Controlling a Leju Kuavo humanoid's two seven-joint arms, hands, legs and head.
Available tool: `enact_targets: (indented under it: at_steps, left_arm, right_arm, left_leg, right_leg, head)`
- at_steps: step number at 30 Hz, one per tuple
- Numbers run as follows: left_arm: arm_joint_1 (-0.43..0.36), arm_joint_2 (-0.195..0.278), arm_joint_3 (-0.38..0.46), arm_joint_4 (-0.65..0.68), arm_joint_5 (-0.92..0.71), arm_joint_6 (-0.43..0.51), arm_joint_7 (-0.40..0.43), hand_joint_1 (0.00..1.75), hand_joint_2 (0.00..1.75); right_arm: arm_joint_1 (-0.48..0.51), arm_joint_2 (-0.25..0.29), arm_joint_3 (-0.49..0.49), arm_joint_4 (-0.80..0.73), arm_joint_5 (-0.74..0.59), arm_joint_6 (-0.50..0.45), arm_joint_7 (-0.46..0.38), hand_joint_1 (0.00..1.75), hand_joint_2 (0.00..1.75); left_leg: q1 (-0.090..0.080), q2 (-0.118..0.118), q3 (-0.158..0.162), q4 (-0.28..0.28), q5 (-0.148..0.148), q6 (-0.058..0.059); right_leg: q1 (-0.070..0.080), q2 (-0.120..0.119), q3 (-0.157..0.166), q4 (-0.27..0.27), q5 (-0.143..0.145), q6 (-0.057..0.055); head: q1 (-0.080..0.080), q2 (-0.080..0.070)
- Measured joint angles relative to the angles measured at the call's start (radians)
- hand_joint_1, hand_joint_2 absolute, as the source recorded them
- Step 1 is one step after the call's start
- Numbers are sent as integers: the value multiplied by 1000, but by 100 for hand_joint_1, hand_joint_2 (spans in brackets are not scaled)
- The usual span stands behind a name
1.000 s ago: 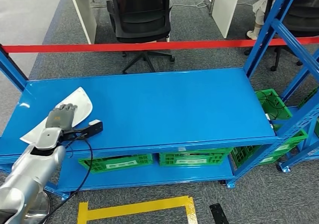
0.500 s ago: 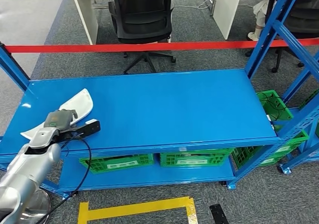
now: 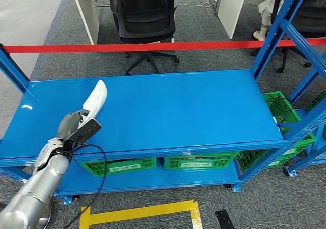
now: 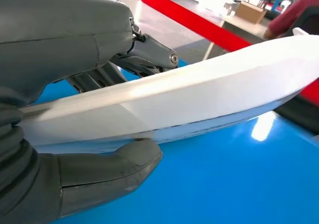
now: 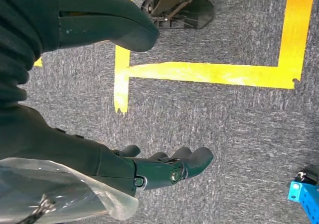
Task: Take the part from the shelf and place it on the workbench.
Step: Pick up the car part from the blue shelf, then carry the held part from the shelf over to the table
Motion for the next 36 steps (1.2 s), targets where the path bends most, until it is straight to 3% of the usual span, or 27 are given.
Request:
enact_targets:
  at_steps: [9,12,17,21,27,36]
  left_arm:
    - [62,-21,28,-109,39,9,-11,175,175]
    - [84,-27,39,-143,124,32,-65,175,175]
    - [183,-36,41,-334,287,123,-197,175,175]
    - [268,-37,37,-539,290,285,-289,175,175]
    - [363,-32,35,-799,325,446,-389,175,175]
    - [416,-13,45,-949,367,471,-424,175,175]
  right_arm:
    - [2,0,-8,0,0,-2,-3,0,175]
    - [2,0,-11,0,-6,1,-29,0,175]
    - [5,0,-22,0,-41,84,-182,0,175]
    - [7,0,-31,0,-53,129,-245,0,175]
    - [19,-1,-47,0,-56,169,-214,0,175]
    - [30,-3,-54,0,-51,193,-188,0,175]
  left_leg:
    - [0,2,-7,0,0,0]
    - [0,2,-8,-1,0,0]
    - [0,3,-11,-1,0,0]
    - [0,3,-13,0,-1,0]
    - [0,4,-15,0,-1,1]
    - [0,3,-15,-1,-1,1]
  right_leg:
    - [0,1,-8,0,0,0]
    - [0,2,-9,0,0,0]
    - [0,3,-12,0,0,0]
    - [0,3,-15,0,0,0]
    - [0,3,-16,0,0,0]
    - [0,3,-16,0,0,0]
  head:
    - [0,0]
    - [0,0]
    - [0,0]
    - [0,0]
    - [0,0]
    - [0,0]
